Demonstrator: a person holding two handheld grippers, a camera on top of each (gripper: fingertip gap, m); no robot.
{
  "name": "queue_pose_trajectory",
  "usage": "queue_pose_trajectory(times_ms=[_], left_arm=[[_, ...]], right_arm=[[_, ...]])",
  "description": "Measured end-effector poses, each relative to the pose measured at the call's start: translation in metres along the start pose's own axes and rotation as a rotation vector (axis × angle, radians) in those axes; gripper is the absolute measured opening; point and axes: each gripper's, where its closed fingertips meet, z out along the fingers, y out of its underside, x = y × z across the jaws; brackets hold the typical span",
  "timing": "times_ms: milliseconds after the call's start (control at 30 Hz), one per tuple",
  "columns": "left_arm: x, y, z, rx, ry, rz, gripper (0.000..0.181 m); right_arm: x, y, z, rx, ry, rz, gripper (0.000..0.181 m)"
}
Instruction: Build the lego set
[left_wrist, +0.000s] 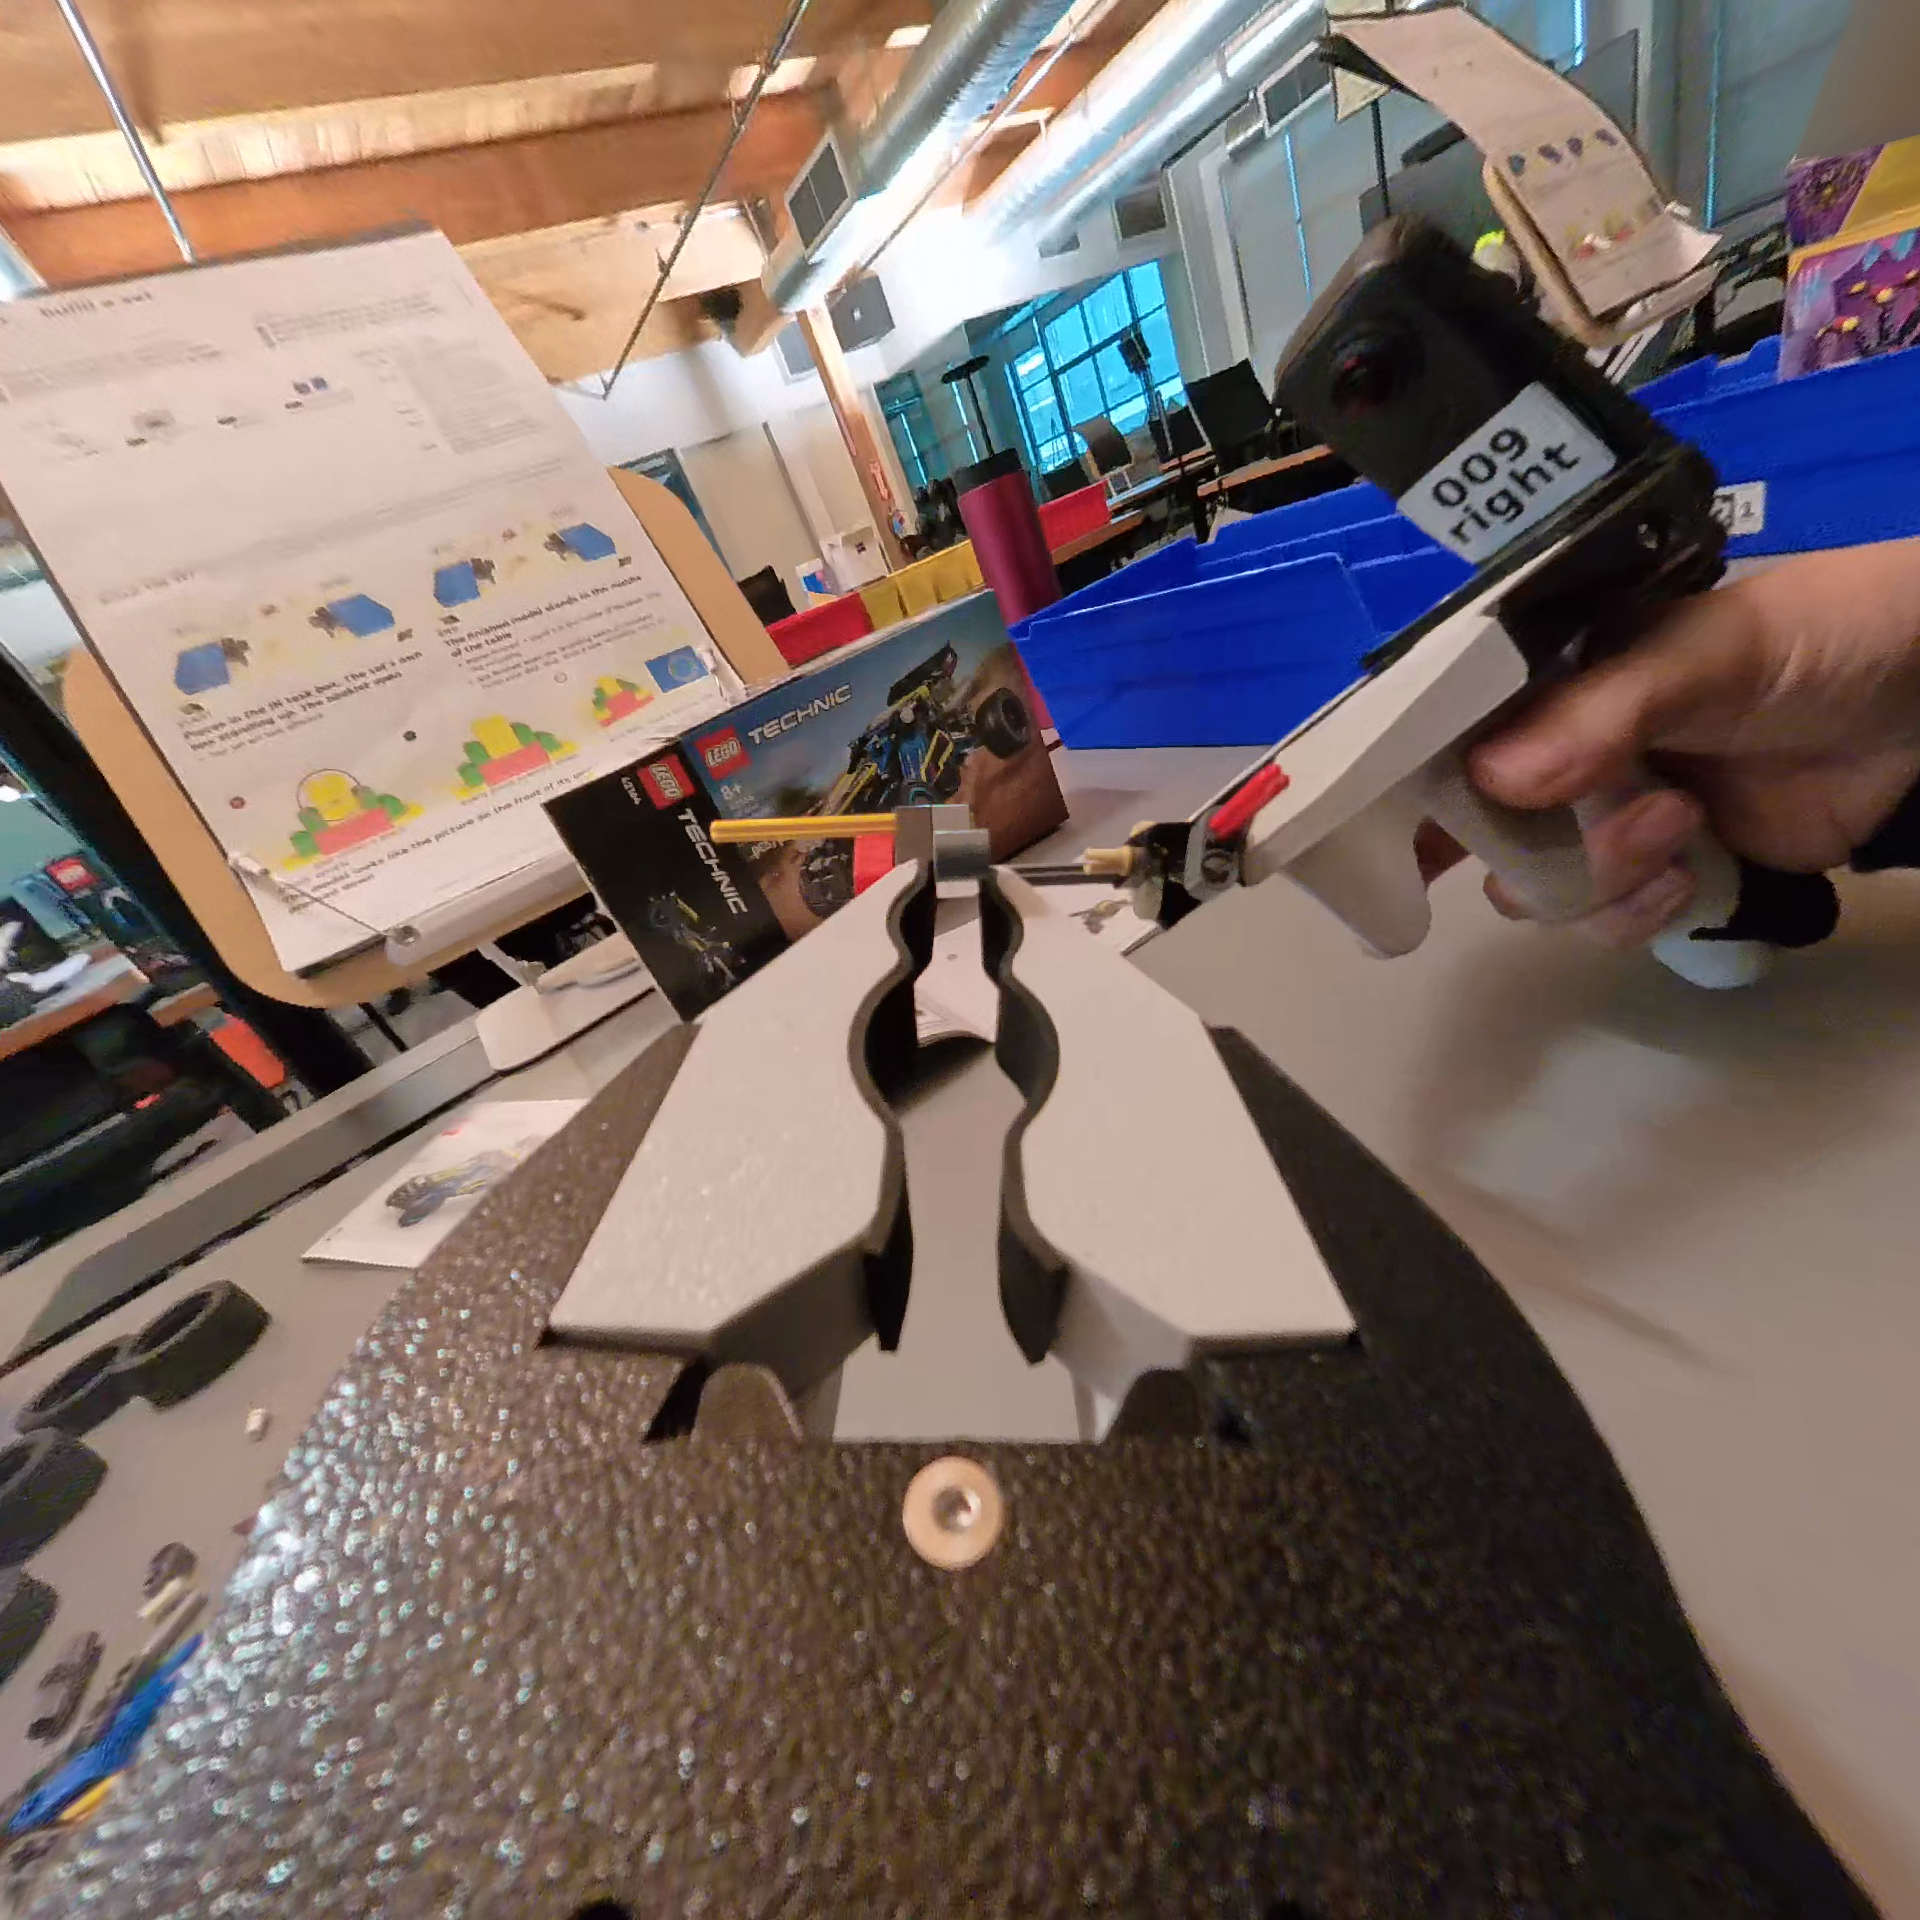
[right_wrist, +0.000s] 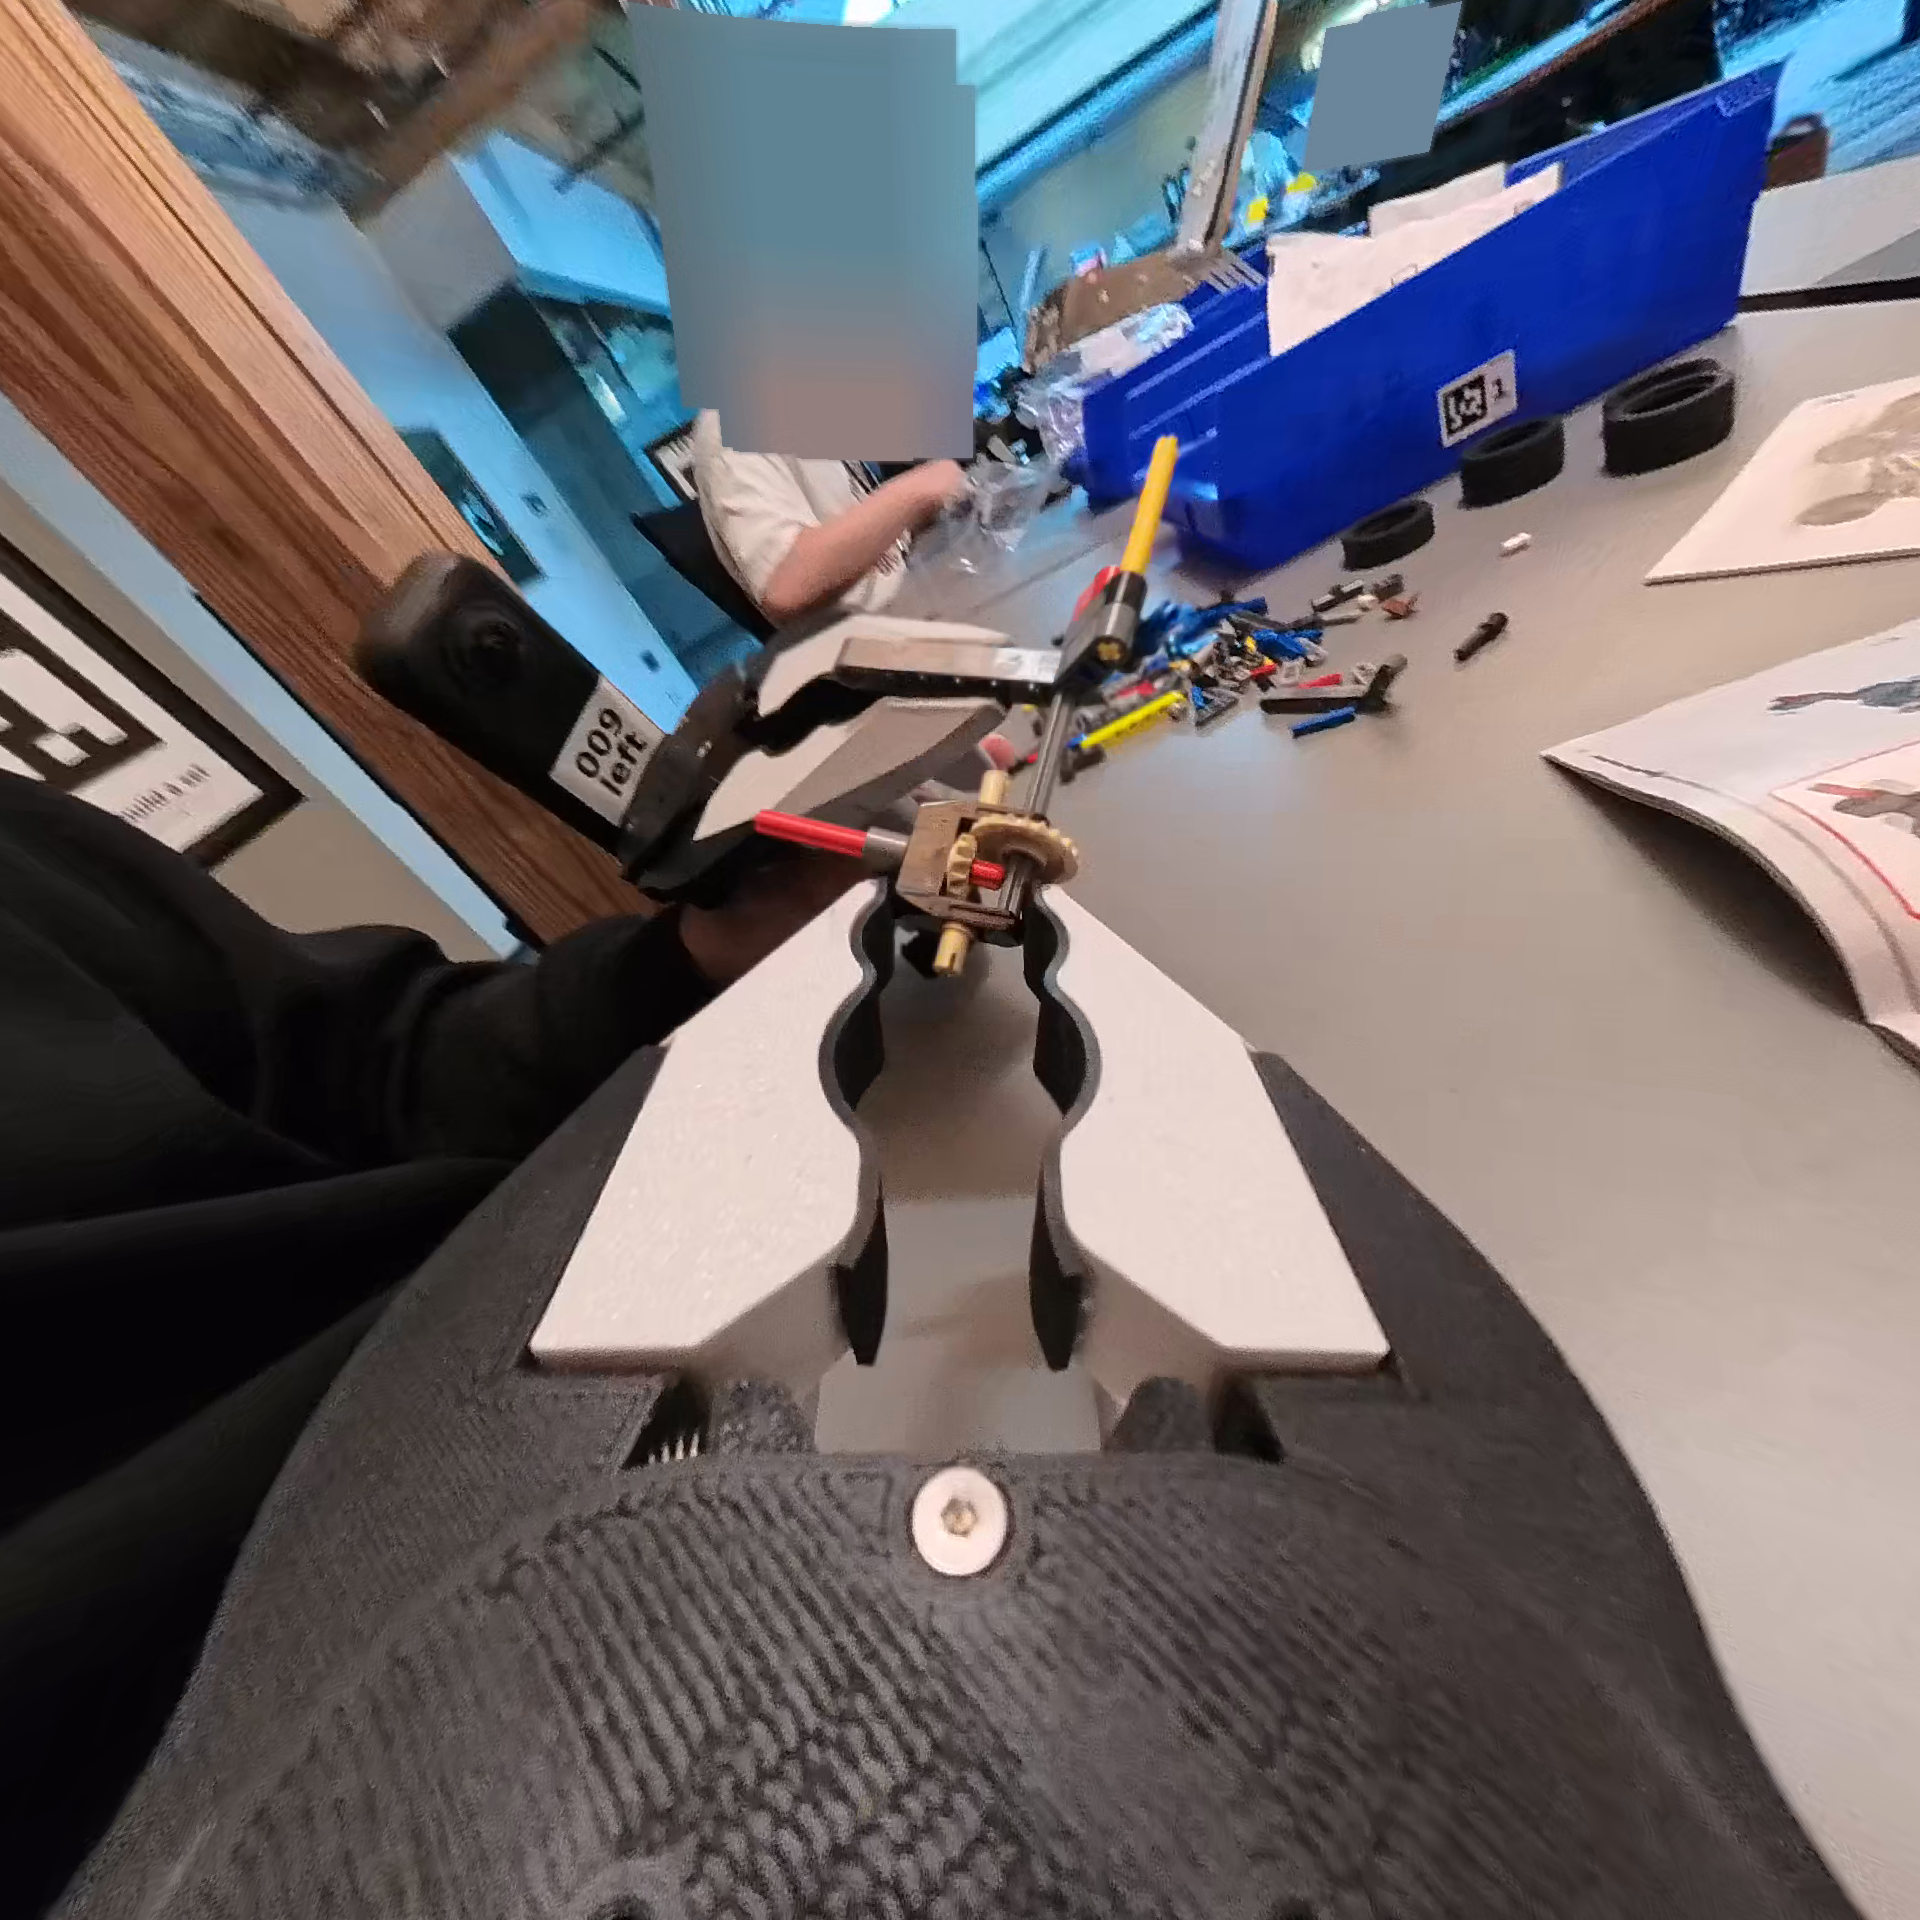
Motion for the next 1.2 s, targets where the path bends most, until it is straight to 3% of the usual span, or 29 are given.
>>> queue_pose_trajectory(times_ms=[100,200,333,400,500,733,967,1100,1200], left_arm=[[-0.001,0.007,0.001,-0.046,0.013,-0.032,0.006],[-0.004,0.016,0.004,-0.1,0.022,-0.202,0.006],[-0.003,0.021,0.003,-0.142,-0.007,0.068,0.006],[0.011,0.019,0.006,-0.152,0.039,0.092,0.006],[0.012,0.017,0.007,-0.138,0.027,0.095,0.006],[0.015,-0.003,0.003,0.021,0.077,0.022,0.006],[0.016,-0.005,0.002,0.054,0.095,-0.11,0.007],[0.014,-0.001,0.001,0.019,0.095,-0.052,0.007],[0.011,0.001,0.001,-0.019,0.057,0.04,0.007]], right_arm=[[0.006,0.004,0.002,-0.027,0.044,-0.024,0.023],[0.016,0.008,0.005,-0.119,0.192,-0.2,0.022],[0.025,0.014,0.006,-0.242,0.337,-0.47,0.023],[0.028,0.013,0.008,-0.257,0.385,-0.578,0.023],[0.027,0.012,0.01,-0.212,0.356,-0.471,0.023],[0.003,-0.005,0.006,-0.009,0.1,-0.131,0.022],[0.003,-0.005,0.007,-0.031,0.133,-0.177,0.022],[0.007,-0.002,0.008,-0.087,0.209,-0.295,0.022],[0.01,-0.004,0.011,-0.049,0.214,-0.271,0.023]])
